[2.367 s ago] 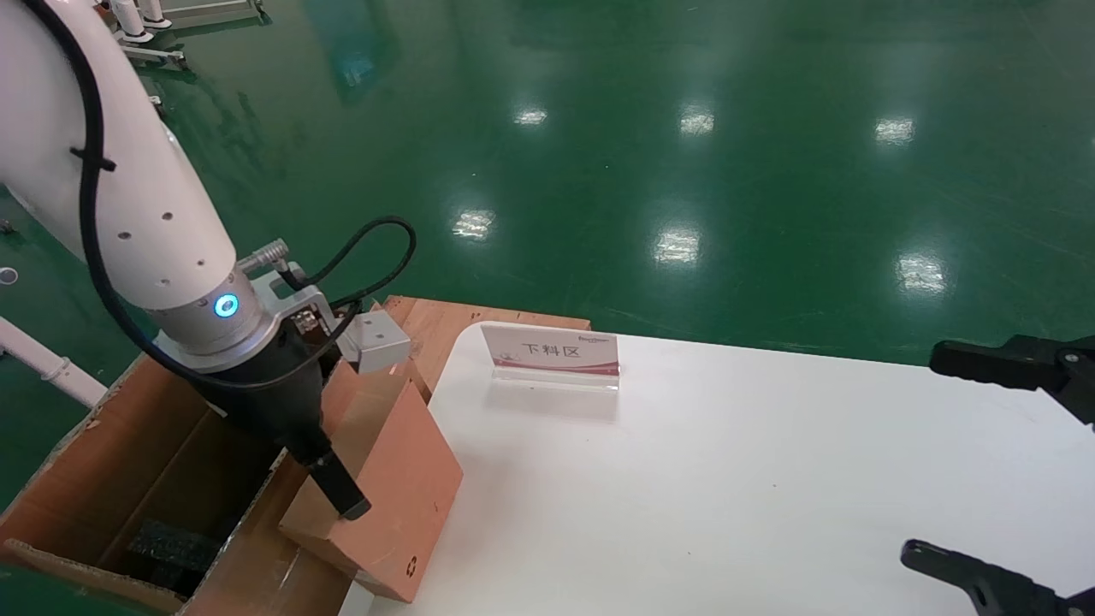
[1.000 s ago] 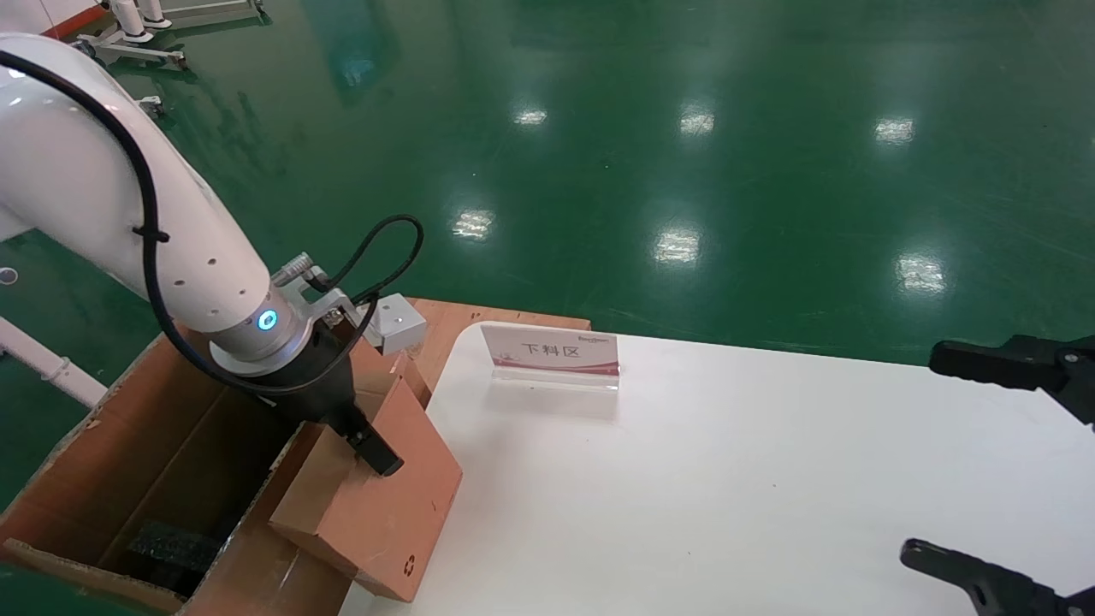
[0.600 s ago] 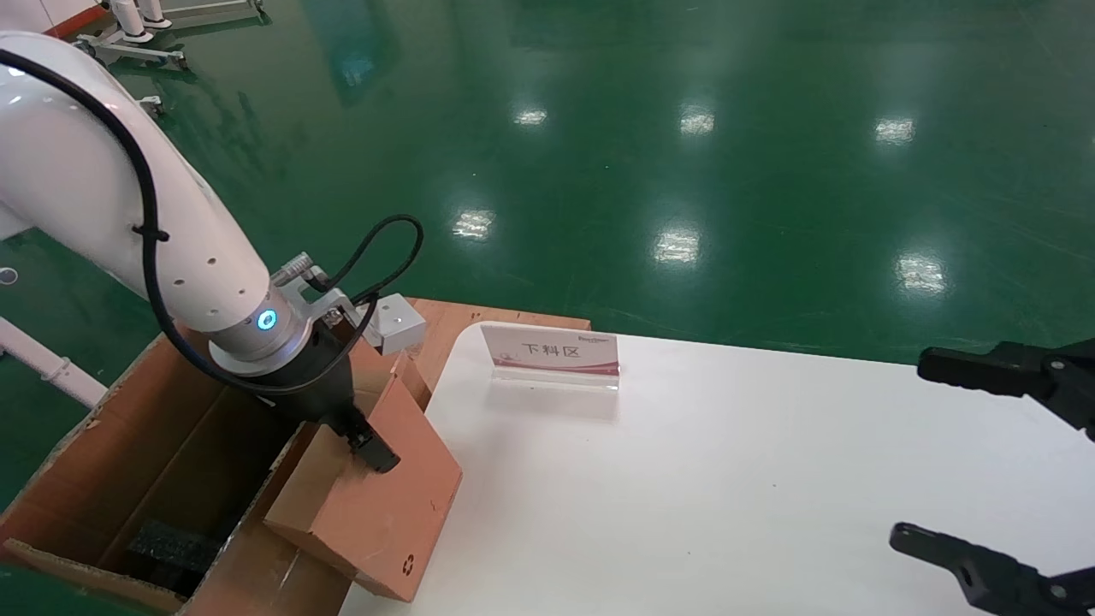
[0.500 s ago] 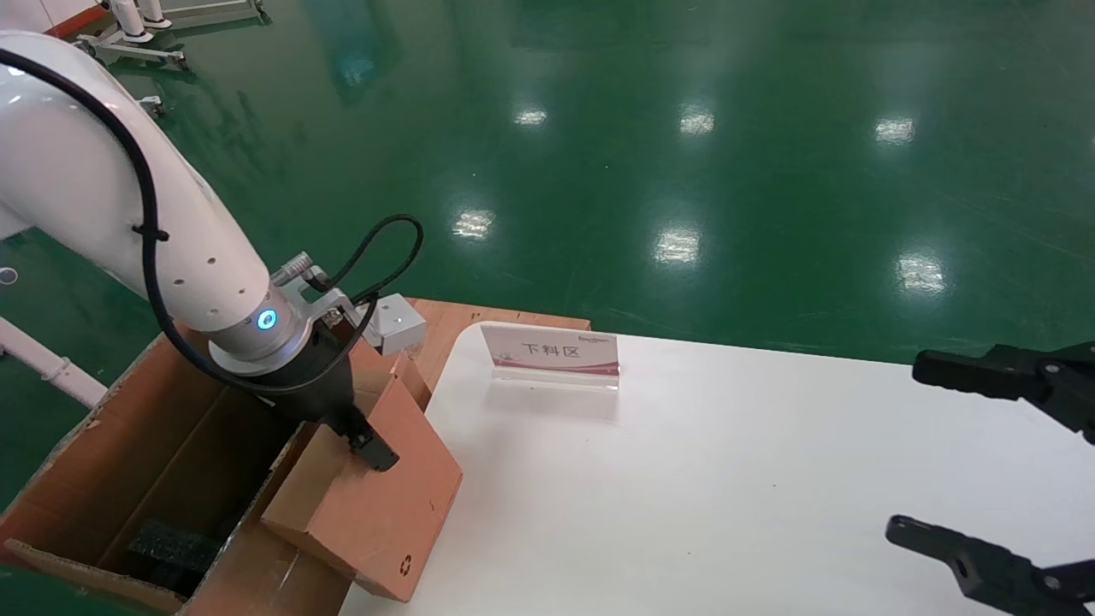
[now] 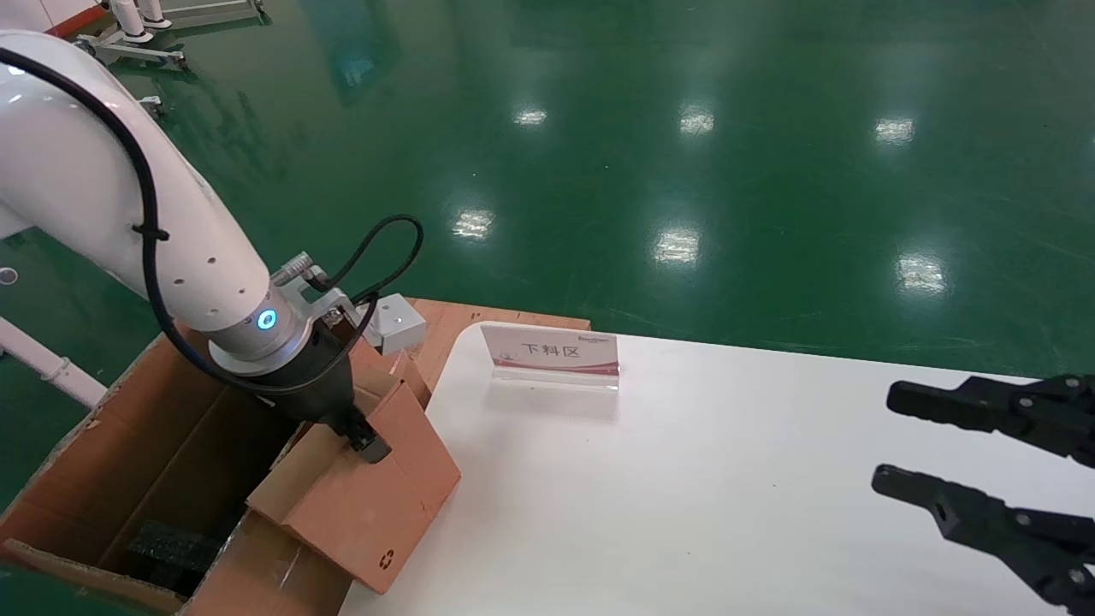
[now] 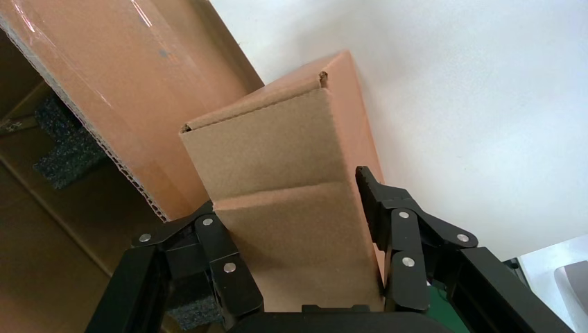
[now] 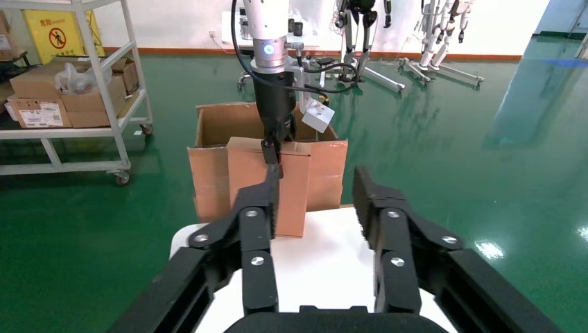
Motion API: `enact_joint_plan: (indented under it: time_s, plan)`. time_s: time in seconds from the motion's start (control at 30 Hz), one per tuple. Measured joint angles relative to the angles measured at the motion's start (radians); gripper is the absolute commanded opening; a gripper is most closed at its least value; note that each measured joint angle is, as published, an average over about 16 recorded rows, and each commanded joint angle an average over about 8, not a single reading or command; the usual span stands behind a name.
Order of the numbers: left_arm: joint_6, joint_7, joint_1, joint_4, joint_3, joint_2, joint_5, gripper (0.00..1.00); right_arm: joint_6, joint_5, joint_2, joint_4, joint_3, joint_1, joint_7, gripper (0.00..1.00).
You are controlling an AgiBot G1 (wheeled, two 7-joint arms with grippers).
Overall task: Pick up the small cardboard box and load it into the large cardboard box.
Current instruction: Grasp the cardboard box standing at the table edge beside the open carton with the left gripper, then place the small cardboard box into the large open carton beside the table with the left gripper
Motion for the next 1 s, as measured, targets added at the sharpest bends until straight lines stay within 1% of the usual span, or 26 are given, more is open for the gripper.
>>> enact_joint_plan:
  time_s: [0.17, 0.3, 0.63, 0.93, 1.0]
  plan:
    - [0.004, 0.006, -0.033, 0.006, -0.019, 0.009, -0.01, 0.0, 0.0, 0.0, 0.0, 0.0, 0.0, 0.0, 0.0, 0.0]
    - [0.015, 0.007, -0.082, 0.01, -0.044, 0.018, -0.022, 0.0, 0.0, 0.0, 0.0, 0.0, 0.0, 0.0, 0.0, 0.0]
    - [0.06, -0.009, -0.273, 0.011, -0.125, 0.028, -0.037, 0.0, 0.0, 0.0, 0.0, -0.001, -0.001, 0.001, -0.001, 0.0]
    - [0.122, -0.013, -0.438, 0.021, -0.166, 0.03, 0.012, 0.0, 0.0, 0.001, 0.0, -0.001, -0.002, 0.001, -0.001, 0.0]
    - [0.142, -0.008, -0.468, 0.025, -0.167, 0.029, 0.029, 0.0, 0.0, 0.001, 0.0, -0.001, -0.002, 0.001, -0.001, 0.25]
